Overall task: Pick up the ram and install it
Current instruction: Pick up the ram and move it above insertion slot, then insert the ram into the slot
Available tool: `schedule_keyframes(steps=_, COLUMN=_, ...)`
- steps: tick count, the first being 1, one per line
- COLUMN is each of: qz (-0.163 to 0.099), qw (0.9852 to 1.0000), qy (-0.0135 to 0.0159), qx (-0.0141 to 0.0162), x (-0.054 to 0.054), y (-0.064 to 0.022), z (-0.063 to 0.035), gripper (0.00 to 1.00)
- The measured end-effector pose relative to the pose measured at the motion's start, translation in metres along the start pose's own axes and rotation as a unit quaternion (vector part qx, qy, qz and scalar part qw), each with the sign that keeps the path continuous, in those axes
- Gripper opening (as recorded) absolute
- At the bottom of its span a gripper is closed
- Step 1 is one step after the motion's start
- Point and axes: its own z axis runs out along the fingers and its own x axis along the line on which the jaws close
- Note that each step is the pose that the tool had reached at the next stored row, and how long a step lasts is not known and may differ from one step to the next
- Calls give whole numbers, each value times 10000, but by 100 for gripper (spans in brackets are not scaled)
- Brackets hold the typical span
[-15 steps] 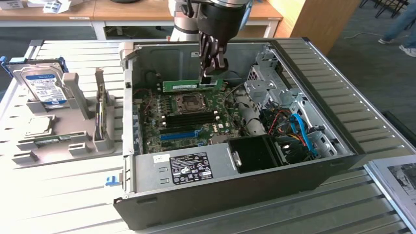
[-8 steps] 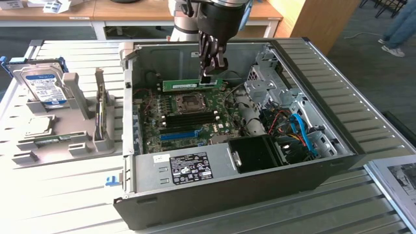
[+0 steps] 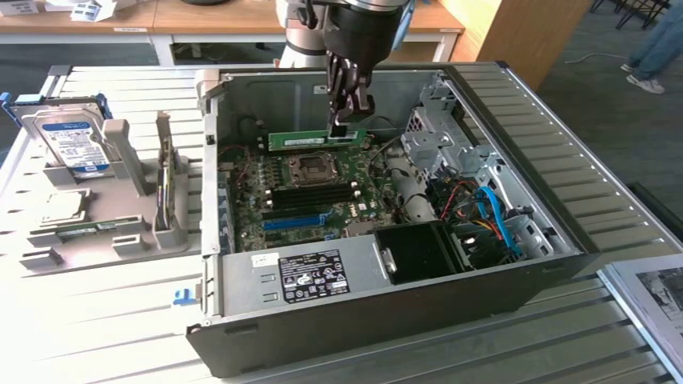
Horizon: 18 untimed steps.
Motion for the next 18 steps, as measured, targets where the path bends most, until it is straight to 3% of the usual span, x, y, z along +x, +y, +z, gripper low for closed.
schedule_keyframes(steps=18, qz=0, qw=10000, qy=-2, qx=0, x=-33, y=0, z=10, gripper=12)
